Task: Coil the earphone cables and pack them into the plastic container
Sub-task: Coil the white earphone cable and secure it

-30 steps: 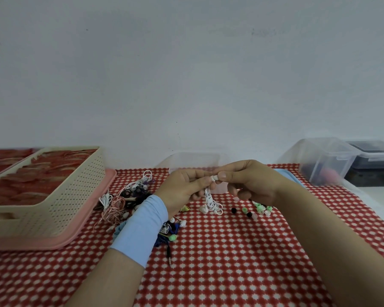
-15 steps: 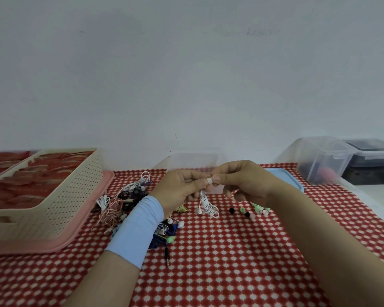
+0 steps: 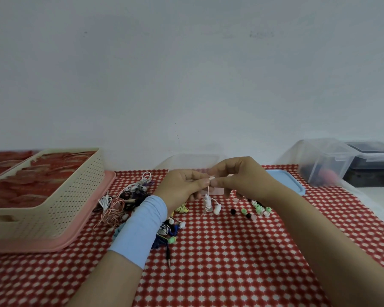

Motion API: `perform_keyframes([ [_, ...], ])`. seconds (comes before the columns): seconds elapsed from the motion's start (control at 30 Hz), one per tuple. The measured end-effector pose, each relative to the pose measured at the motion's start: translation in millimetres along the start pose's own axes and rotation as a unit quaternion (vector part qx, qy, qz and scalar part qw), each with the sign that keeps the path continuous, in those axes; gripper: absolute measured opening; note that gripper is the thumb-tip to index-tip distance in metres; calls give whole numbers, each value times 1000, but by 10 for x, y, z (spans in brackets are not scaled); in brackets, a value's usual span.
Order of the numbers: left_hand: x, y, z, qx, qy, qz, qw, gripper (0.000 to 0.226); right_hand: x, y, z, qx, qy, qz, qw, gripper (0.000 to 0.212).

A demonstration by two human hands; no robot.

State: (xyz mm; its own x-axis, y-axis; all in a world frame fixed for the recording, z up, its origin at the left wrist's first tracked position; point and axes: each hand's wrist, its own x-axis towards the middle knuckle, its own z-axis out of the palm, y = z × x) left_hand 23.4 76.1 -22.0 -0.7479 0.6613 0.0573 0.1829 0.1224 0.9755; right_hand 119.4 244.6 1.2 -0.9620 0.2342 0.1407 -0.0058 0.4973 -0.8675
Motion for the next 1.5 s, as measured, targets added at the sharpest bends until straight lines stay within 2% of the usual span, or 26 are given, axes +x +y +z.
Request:
perform_keyframes([
  [0.27,0,5,8,-41,-20,-25,999,13,-13,-6,-3,-19,9,-32,999,14],
  [0.47,-8,1,-13,-77,-36,-18,996,18,-60,-5,-89,122,-72,50,989,22],
  [0.7,-28,16,-18,-67,-56,0,996,12,-39,39,-19,180,-95,78,976,11],
  [0.83,-47,13,-43,-87,-68,-1,994,13,-37,41,-21,222,-133,88,962,26],
  [0.93,-52,28,-46,-90,-74,4,993,12,-30,41,-37,230,-146,94,957,29],
  [1.07,-50,24,-44,-76,-74,12,994,11,-20,50,-33,225,-140,105,959,22],
  [1.2,-33,24,-62,-90,-77,10,993,10,-27,33,-59,224,-137,92,960,35],
  [1.37,-32,50,-48,-85,-74,14,994,11,-18,20,-53,199,-116,88,969,21],
  [1.5,-12,78,-33,-52,-57,26,997,11,0,35,-62,176,-73,62,980,30],
])
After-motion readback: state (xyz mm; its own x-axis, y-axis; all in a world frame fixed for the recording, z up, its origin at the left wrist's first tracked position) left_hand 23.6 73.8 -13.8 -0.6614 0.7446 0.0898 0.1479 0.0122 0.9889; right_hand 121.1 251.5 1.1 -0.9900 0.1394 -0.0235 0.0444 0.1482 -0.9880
